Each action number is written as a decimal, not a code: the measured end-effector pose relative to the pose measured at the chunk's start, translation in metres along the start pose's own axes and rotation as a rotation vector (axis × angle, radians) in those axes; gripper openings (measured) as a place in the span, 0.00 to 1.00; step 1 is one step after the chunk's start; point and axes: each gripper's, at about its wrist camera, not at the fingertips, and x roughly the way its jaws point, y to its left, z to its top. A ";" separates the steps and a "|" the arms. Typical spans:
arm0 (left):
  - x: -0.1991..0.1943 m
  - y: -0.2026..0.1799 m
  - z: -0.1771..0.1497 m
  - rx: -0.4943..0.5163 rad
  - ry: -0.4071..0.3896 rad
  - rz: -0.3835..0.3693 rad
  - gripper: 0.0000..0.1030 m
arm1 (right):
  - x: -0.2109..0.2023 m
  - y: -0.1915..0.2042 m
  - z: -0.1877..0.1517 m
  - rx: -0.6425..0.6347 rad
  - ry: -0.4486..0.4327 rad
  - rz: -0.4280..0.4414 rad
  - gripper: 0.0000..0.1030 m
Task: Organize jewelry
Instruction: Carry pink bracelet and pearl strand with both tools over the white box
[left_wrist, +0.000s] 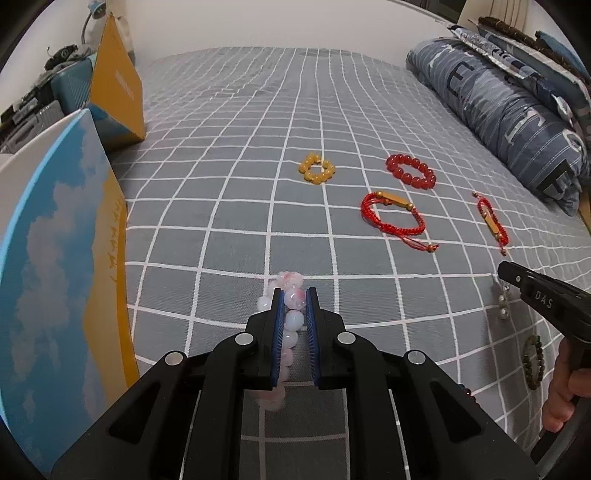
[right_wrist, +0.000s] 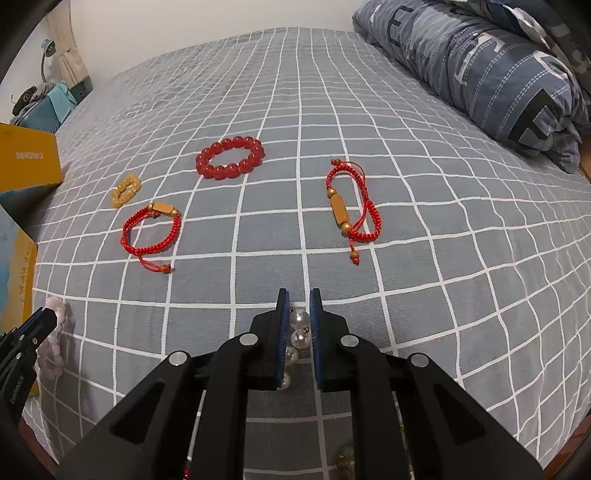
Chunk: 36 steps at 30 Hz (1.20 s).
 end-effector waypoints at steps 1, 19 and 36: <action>-0.001 0.000 0.000 0.000 -0.002 -0.002 0.11 | -0.001 0.000 0.000 0.000 -0.003 0.001 0.10; -0.033 -0.001 -0.001 0.010 -0.041 -0.022 0.11 | -0.035 0.006 -0.004 -0.005 -0.049 0.013 0.10; -0.079 -0.002 -0.001 0.015 -0.089 -0.032 0.11 | -0.077 0.013 -0.005 -0.016 -0.104 0.020 0.10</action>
